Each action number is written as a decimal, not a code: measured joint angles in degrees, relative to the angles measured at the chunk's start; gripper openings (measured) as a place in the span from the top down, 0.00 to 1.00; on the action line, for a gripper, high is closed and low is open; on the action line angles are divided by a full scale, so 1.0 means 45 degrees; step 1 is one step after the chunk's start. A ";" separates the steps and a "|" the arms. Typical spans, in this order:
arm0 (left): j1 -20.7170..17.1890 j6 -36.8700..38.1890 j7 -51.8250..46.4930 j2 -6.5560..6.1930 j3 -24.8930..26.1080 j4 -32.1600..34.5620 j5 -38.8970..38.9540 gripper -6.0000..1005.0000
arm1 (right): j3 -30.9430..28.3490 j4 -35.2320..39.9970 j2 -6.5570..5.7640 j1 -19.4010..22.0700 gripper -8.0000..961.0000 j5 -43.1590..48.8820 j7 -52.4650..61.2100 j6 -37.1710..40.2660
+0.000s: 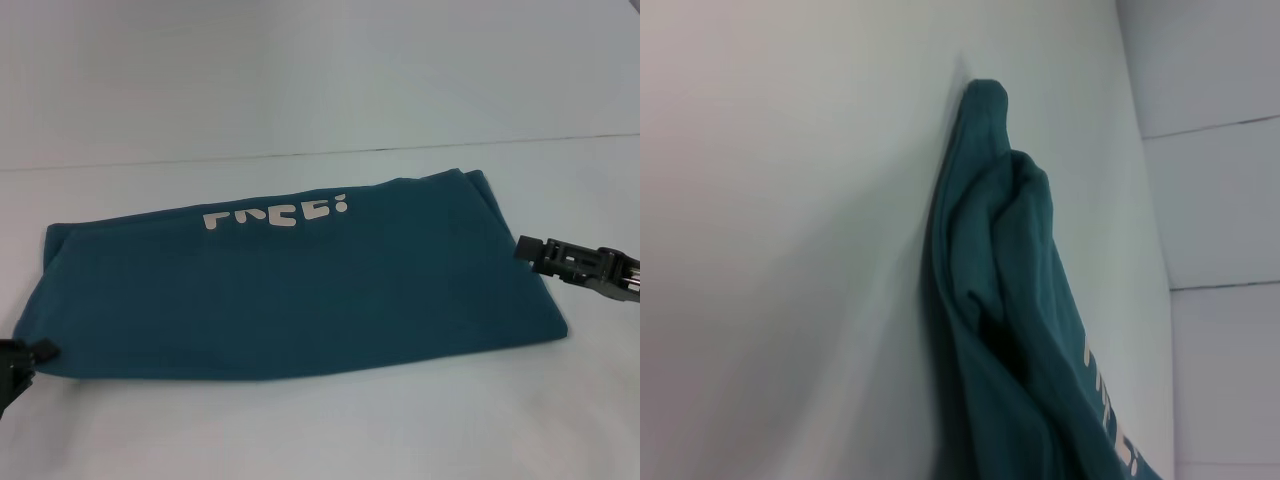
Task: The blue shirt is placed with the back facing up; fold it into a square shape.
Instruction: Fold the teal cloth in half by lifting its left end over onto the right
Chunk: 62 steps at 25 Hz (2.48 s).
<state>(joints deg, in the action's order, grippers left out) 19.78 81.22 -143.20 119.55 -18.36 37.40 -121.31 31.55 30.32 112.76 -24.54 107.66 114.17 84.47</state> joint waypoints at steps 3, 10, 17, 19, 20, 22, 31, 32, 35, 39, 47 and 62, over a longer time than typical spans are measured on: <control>-0.0117 0.0003 0.0004 0.0012 0.0197 0.0154 0.0005 0.99 | 0.0000 0.0000 0.0001 0.0019 0.13 0.0000 0.0000 0.0000; -0.0484 -0.0004 -0.0008 -0.0066 0.0945 0.0517 -0.0089 0.99 | -0.0011 0.0000 -0.0010 0.0026 0.13 0.0000 0.0000 -0.0030; -0.0791 0.0108 -0.0100 -0.0088 0.1252 0.0801 -0.0069 0.99 | 0.0010 0.0000 -0.0020 -0.0025 0.13 0.0001 -0.0004 -0.0077; -0.0632 0.0423 -0.0075 -0.0115 0.1267 0.0805 -0.0017 0.99 | 0.0020 0.0000 -0.0019 -0.0037 0.13 0.0001 -0.0025 -0.0092; -0.0568 0.0540 -0.0076 -0.0128 0.1267 0.0806 -0.0006 0.99 | 0.0021 0.0001 -0.0020 -0.0037 0.13 0.0002 -0.0036 -0.0096; -0.0178 0.1006 -0.0142 -0.0236 0.1261 0.0812 -0.0002 0.99 | 0.0032 0.0001 -0.0020 -0.0030 0.13 0.0006 -0.0056 -0.0098; 0.2128 0.3068 -0.1451 -0.0518 0.1082 0.1819 0.0292 0.99 | 0.0074 0.0000 -0.0019 0.0060 0.14 0.0025 -0.0095 -0.0018; 0.2368 0.3187 -0.1576 -0.0545 0.1049 0.1919 0.0311 0.99 | 0.0076 0.0000 -0.0019 0.0061 0.14 0.0036 -0.0101 -0.0015; 0.3390 0.3473 -0.2091 -0.0668 0.0742 0.2112 0.0345 0.98 | 0.0083 0.0001 -0.0019 0.0061 0.14 0.0075 -0.0110 -0.0009; 0.4638 0.3059 -0.2586 -0.0739 -0.0338 0.2044 0.0347 0.98 | 0.0098 0.0001 -0.0019 -0.0019 0.14 0.0288 -0.0115 -0.0034; 0.5975 0.2250 -0.2782 -0.0250 -0.2038 0.1890 0.0369 0.96 | 0.0097 0.0001 -0.0001 -0.0053 0.14 0.0438 -0.0118 -0.0113; 0.8618 -0.3197 -0.0443 0.1110 -0.8496 -0.2785 0.2545 0.94 | 0.0266 -0.0179 0.0002 -0.0076 0.14 0.0896 -0.0117 -0.0507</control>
<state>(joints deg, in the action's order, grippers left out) 58.56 66.83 -145.19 124.55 -56.59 24.86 -109.86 32.75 29.52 112.77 -24.88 111.69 113.65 82.19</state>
